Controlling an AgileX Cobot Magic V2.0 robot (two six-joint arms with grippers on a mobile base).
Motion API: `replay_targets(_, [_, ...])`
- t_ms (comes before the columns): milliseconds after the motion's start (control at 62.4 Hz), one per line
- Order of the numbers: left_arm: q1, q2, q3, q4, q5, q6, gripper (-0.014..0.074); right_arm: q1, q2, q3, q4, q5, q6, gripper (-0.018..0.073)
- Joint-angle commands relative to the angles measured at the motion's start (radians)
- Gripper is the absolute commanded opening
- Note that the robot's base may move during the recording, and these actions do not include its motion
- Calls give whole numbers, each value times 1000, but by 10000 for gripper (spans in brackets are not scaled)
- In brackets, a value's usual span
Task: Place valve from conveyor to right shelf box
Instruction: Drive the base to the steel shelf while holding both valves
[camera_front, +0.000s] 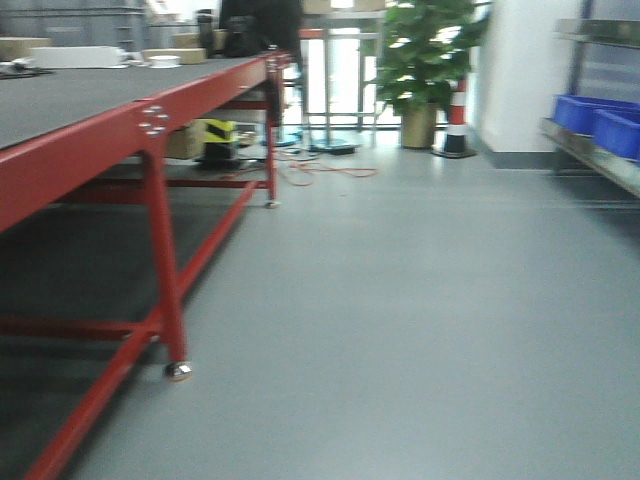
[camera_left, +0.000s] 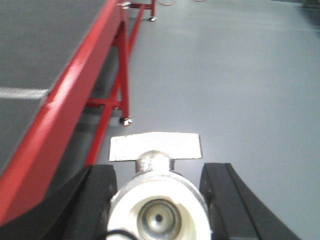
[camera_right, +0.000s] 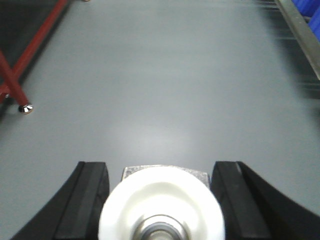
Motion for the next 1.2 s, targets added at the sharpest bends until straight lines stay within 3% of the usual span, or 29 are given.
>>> replay_targets(0, [-6, -5, -7, -8, -48, -4, -111, -3, -5, -8, 0, -66, -1, -162])
replay_targets(1185, [-6, -5, -7, -8, -48, -4, -111, -3, -5, -8, 0, -66, -1, -162])
